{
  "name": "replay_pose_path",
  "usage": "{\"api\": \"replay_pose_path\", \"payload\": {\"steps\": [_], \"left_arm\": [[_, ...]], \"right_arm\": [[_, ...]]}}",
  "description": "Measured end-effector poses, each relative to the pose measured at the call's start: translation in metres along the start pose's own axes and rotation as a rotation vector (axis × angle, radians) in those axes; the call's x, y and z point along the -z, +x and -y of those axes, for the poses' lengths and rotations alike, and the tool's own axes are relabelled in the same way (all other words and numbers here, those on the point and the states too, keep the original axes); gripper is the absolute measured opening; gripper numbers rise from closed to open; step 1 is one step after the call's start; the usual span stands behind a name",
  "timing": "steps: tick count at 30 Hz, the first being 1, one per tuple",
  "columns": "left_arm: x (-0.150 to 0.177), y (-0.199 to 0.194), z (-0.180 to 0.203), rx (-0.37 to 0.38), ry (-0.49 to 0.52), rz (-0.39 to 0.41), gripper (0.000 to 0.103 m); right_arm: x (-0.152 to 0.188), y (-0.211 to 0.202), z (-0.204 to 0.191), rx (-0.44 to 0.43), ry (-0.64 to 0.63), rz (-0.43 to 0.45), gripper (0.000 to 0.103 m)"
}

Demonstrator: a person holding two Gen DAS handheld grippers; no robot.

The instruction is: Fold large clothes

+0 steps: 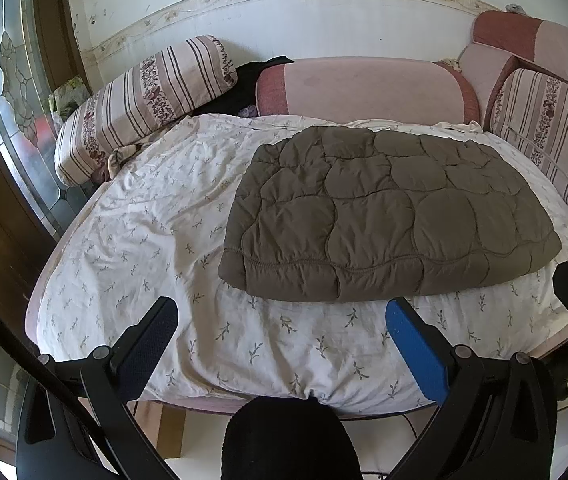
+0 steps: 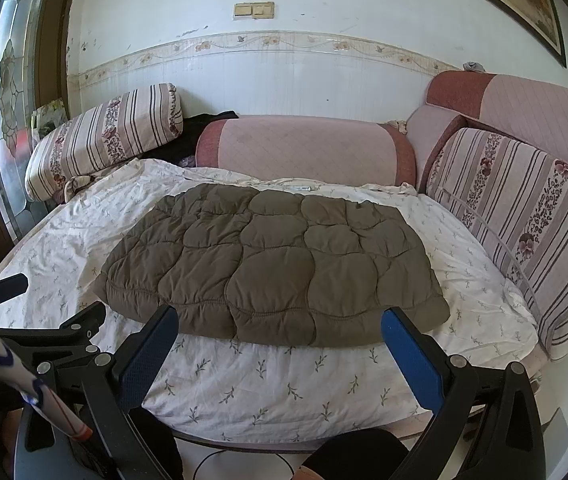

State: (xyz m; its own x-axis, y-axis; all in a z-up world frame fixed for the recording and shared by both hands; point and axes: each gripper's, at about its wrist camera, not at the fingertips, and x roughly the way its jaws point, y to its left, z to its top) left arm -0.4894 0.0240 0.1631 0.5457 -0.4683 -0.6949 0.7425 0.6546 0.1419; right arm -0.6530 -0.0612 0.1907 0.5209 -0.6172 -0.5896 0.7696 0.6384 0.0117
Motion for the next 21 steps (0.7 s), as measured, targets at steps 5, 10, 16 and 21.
{"api": "replay_pose_path", "payload": {"steps": [5,10,16,21], "left_arm": [[-0.001,0.0,0.0,0.0,-0.002,0.001,0.103],[0.0,0.001,-0.001,0.004,-0.006,-0.002,0.103],[0.001,0.004,-0.006,0.009,-0.024,-0.004,0.103],[0.0,0.003,-0.013,0.018,-0.044,0.001,0.103]], "right_arm": [[0.001,0.001,-0.001,0.001,-0.009,-0.003,0.103],[0.0,0.0,-0.002,0.005,-0.022,-0.006,0.103],[-0.002,-0.001,-0.005,0.008,-0.04,-0.009,0.103],[-0.004,-0.003,-0.012,0.016,-0.06,-0.009,0.103]]}}
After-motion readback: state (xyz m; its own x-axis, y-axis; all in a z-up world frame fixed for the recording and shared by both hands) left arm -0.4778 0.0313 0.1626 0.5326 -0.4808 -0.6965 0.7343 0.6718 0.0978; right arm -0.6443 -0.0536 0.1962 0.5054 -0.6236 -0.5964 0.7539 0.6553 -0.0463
